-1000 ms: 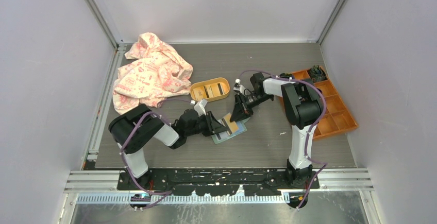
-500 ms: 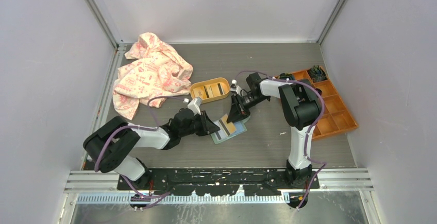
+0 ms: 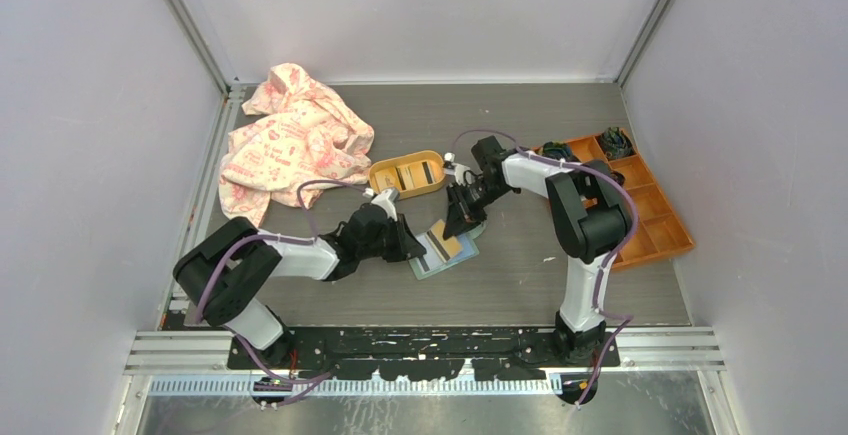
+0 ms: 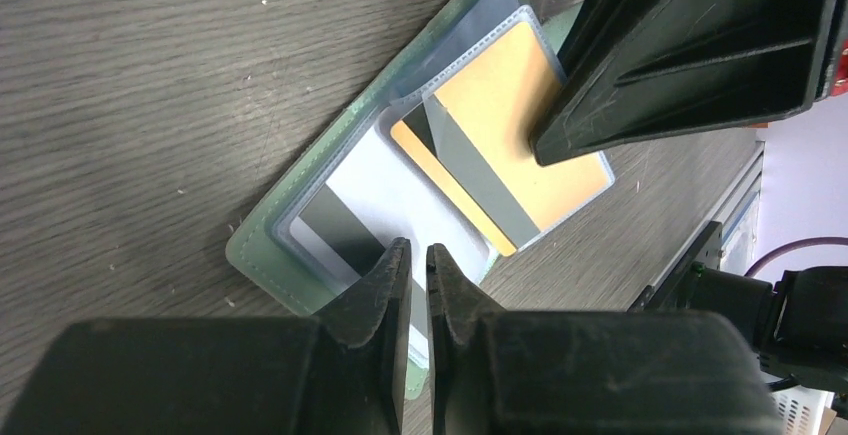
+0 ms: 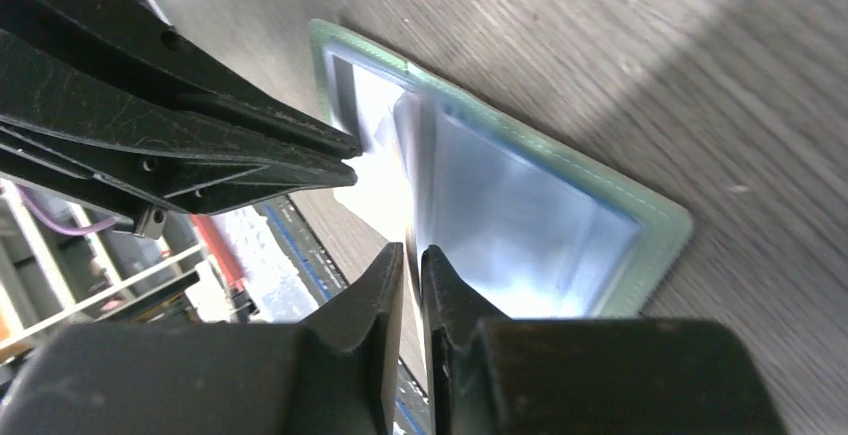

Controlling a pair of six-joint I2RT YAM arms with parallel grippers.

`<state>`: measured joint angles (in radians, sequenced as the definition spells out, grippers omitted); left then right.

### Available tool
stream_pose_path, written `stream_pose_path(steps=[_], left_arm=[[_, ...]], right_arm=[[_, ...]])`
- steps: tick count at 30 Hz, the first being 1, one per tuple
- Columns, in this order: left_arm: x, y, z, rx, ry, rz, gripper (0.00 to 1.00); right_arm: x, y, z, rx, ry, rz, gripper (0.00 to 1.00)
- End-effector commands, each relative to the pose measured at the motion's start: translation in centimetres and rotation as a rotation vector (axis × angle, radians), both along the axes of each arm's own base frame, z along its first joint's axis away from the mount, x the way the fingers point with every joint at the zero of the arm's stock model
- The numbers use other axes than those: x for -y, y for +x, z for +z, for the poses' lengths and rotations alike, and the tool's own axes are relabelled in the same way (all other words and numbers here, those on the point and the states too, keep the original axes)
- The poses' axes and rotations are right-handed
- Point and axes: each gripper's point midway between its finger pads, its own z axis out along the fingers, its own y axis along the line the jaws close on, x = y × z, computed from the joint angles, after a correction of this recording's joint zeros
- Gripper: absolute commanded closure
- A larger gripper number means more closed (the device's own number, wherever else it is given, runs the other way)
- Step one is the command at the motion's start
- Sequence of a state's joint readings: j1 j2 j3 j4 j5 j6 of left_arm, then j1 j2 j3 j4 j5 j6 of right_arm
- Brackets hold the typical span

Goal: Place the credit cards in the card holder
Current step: Turn over the card slot in the card holder.

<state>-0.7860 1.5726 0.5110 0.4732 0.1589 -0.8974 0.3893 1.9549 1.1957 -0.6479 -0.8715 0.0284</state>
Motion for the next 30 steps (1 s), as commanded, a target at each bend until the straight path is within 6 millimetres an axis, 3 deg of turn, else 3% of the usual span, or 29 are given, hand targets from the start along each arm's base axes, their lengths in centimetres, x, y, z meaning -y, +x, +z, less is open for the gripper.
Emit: stream_pose_path(steps=[1, 7, 11, 21, 30], left_arm=[[1.1, 0.7, 1.2, 0.042, -0.020, -0.029, 0.88], [1.0, 0.7, 0.9, 0.039, -0.012, -0.029, 0.88], [1.1, 0.8, 0.9, 0.039, -0.017, -0.030, 0.88], [0.5, 0.4, 1.9, 0.058, -0.024, -0.021, 0.85], [-1.1, -0.3, 3.1, 0.092, -0.025, 0.006, 0.82]], right_arm=[[1.1, 1.8, 1.2, 0.157, -0.076, -0.014, 0.84], [2.4, 2.8, 1.3, 0.263, -0.168, -0.009, 0.88], [2.3, 2.6, 1.5, 0.292, -0.178, 0.005, 0.87], [0.1, 0.6, 2.5, 0.290, -0.118, 0.099, 0.68], [-1.1, -0.5, 3.7, 0.315, -0.086, 0.141, 0.59]])
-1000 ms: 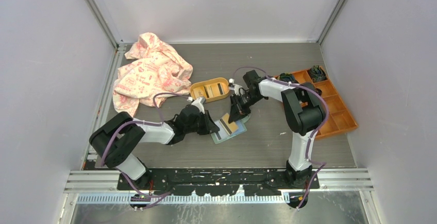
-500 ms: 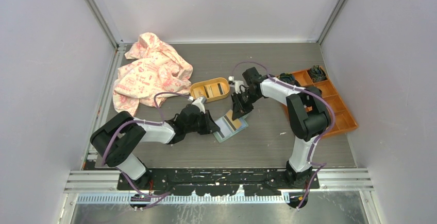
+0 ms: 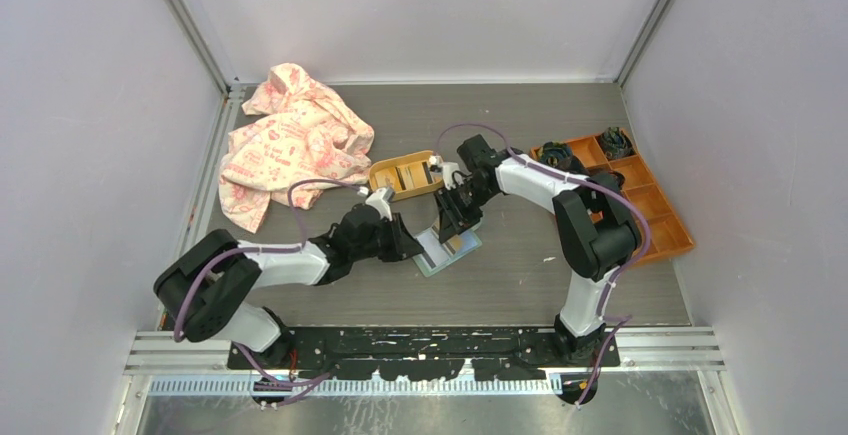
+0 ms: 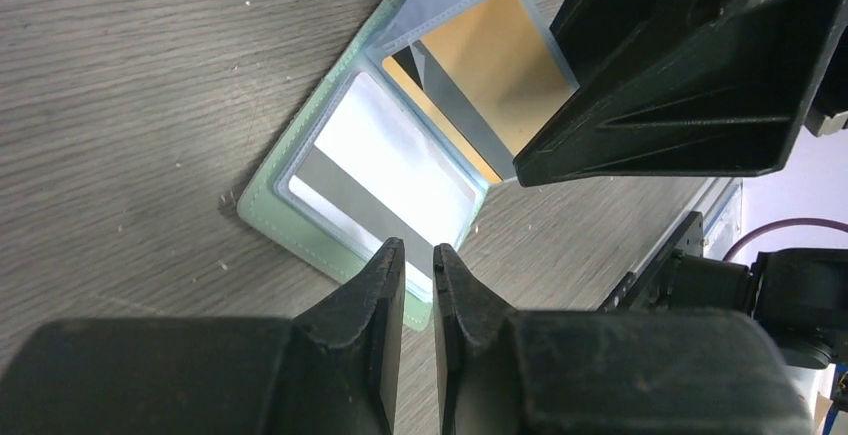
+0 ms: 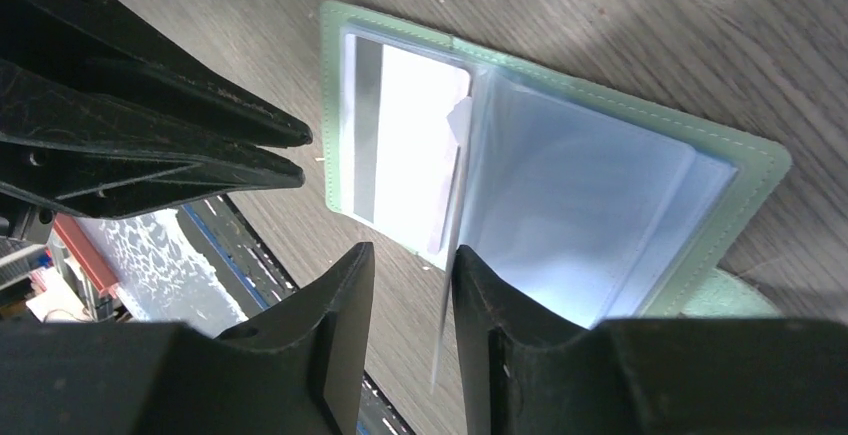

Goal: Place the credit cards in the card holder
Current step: Turn over the card slot in the card holder.

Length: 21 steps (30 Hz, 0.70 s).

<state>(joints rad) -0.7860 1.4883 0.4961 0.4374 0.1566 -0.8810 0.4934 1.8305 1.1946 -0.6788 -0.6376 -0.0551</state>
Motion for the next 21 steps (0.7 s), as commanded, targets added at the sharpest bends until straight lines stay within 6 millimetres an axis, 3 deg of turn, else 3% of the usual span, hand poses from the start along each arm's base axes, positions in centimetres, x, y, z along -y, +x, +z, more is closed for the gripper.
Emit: stream_pose_path(steps=[1, 13, 21], left_arm=[[-0.9, -0.1, 1.5, 0.062, -0.011, 0.017, 0.82], [-4.3, -1.7, 6.3, 0.230, -0.062, 0.049, 0.73], [-6.4, -2.9, 6.2, 0.257, -0.114, 0.101, 0.58]], right_arm=[[-1.2, -0.2, 2.9, 0.068, 0.074, 0.048, 0.59], [-3.7, -3.2, 3.0, -0.039, 0.174, 0.143, 0.51], [-3.9, -3.8, 4.1, -0.012, 0.216, 0.217, 0.49]])
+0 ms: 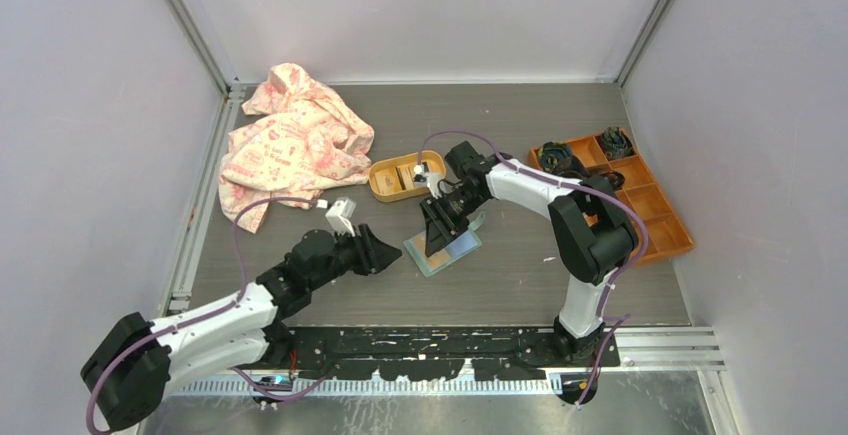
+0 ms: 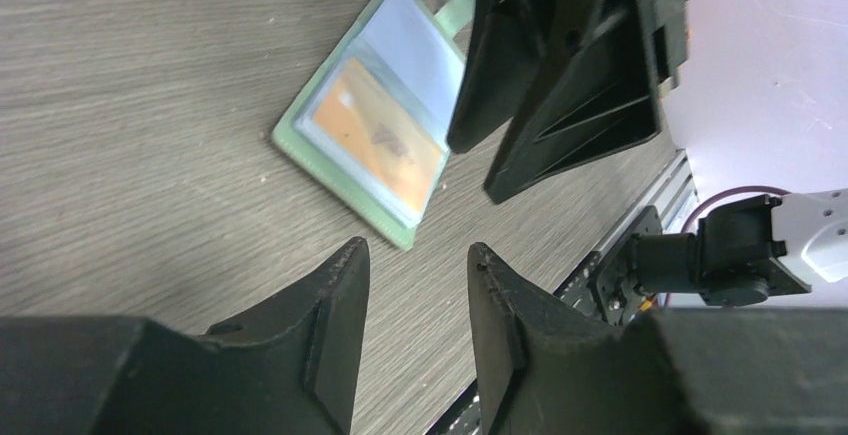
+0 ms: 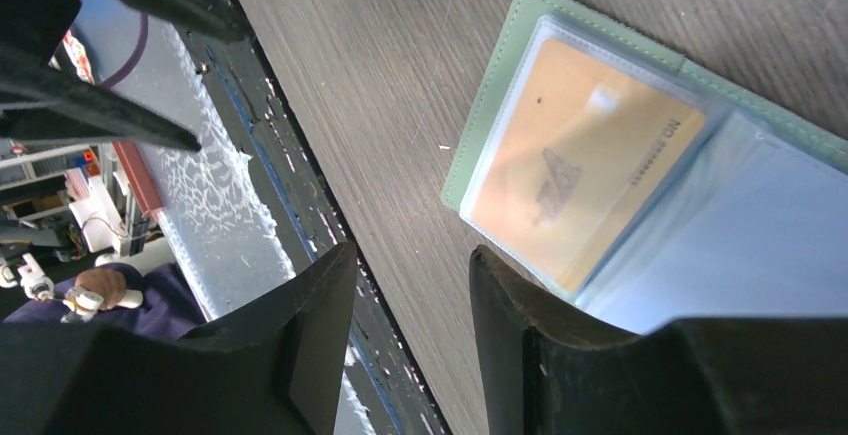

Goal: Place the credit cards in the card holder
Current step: Turn over the card slot in the card holder.

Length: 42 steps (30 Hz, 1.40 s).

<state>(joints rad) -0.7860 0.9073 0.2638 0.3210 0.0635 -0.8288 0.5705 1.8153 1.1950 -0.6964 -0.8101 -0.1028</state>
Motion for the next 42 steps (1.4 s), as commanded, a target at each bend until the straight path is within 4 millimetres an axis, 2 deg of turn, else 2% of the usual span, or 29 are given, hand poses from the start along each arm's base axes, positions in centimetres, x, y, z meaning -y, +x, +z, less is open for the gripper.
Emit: stream_pose_path(steps=[1, 12, 42], left_arm=[[-1.1, -0.1, -0.1, 0.029, -0.017, 0.043, 0.57], [-2.2, -0.7, -0.3, 0.045, -0.040, 0.062, 0.52], [-2.5, -1.0, -1.3, 0.025, -0.038, 0.065, 0.49]], right_arm=[[-0.7, -0.1, 2.1, 0.053, 0.075, 0.067, 0.49], [-0.1, 0.2, 3.0, 0.153, 0.079, 0.108, 0.49], [0.1, 0.2, 3.4, 0.163, 0.085, 0.123, 0.49]])
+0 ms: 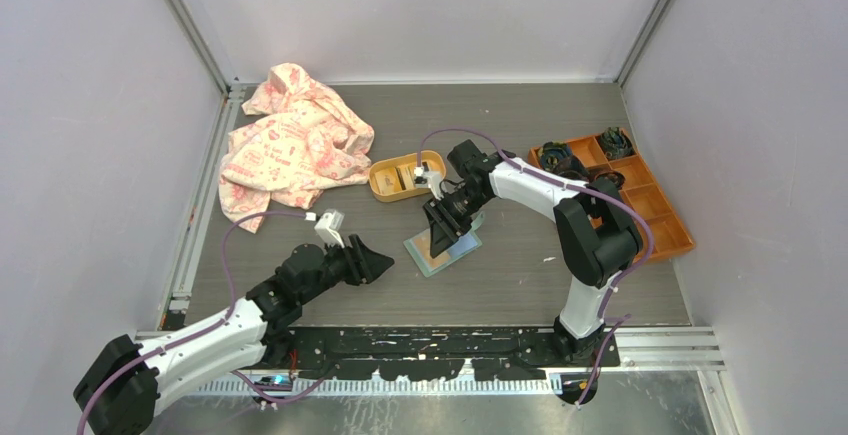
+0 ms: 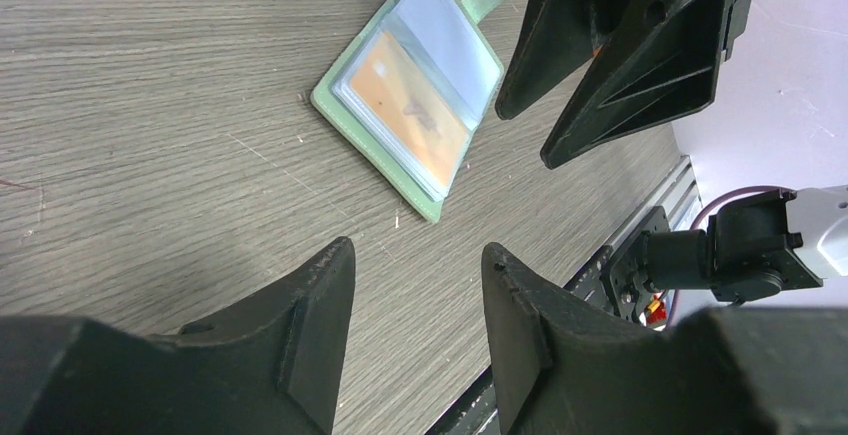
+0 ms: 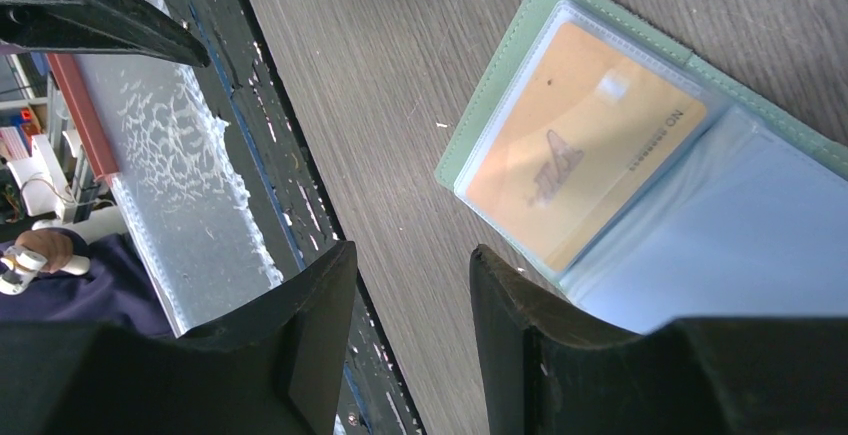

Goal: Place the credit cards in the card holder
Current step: Turn over the card slot in the card holder, then pick up the credit card from the storage box.

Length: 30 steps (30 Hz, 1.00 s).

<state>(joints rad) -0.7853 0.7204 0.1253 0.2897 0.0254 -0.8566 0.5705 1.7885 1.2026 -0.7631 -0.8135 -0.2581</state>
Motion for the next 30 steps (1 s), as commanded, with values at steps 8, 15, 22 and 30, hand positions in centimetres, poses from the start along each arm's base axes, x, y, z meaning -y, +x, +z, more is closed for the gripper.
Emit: stream_pose_path(steps=[8, 15, 22, 30], left_arm=[[-0.1, 0.4, 0.5, 0.023, -0.017, 0.020, 0.49], [-0.5, 0.8, 0.4, 0.029, -0.011, 0.047, 0.48], [-0.9, 1.3, 0.9, 0.040, 0.002, 0.078, 0.48], [-2.4, 3.9, 3.7, 0.079, 0.047, 0.132, 0.46]], right_arm=[[-0.7, 0.7, 2.8, 0.081, 0.063, 0.020, 0.49], [-0.7, 0.7, 2.9, 0.085, 0.063, 0.026, 0.49], [-0.3, 1.3, 3.6, 0.144, 0.048, 0.037, 0.49], [-0.1, 5.1, 6.8, 0.393, 0.022, 0.033, 0.47]])
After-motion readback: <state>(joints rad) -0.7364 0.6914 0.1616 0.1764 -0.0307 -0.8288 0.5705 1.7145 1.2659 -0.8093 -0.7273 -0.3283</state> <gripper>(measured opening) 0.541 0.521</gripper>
